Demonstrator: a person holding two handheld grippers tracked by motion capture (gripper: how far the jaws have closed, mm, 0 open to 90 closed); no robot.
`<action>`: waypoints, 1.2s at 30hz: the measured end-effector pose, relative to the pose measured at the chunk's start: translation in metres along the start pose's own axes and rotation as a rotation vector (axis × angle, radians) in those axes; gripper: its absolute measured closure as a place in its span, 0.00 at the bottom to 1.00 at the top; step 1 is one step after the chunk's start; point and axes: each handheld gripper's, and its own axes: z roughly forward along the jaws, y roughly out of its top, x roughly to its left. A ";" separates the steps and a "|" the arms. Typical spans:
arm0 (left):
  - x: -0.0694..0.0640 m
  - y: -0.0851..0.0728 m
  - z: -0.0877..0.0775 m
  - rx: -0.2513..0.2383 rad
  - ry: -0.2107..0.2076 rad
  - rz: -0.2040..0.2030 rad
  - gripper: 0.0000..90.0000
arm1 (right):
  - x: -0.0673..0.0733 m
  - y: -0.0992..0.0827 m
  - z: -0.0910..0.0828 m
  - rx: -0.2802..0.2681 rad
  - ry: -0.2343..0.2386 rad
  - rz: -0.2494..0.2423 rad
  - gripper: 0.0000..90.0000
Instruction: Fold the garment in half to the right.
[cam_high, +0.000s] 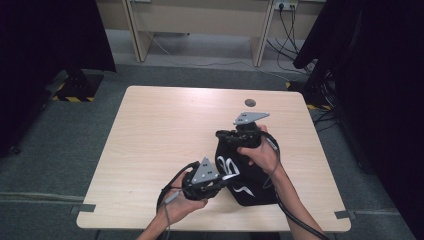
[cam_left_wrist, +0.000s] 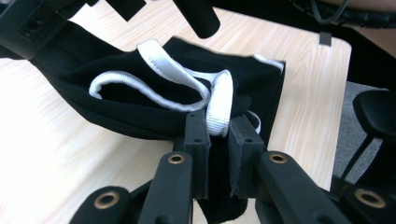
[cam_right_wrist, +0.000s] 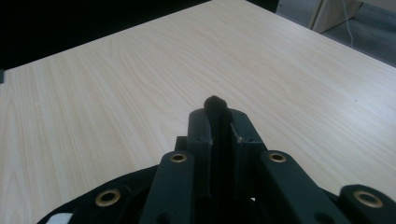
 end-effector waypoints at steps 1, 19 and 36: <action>-0.002 0.004 0.005 -0.001 -0.023 -0.002 0.89 | -0.004 -0.002 -0.004 -0.008 0.003 0.008 0.90; -0.015 0.030 0.076 0.025 -0.076 -0.011 0.88 | -0.057 -0.059 -0.043 0.017 -0.067 0.103 0.90; -0.018 0.023 0.101 -0.013 -0.094 -0.096 0.48 | -0.062 -0.076 -0.058 0.074 -0.203 0.152 0.43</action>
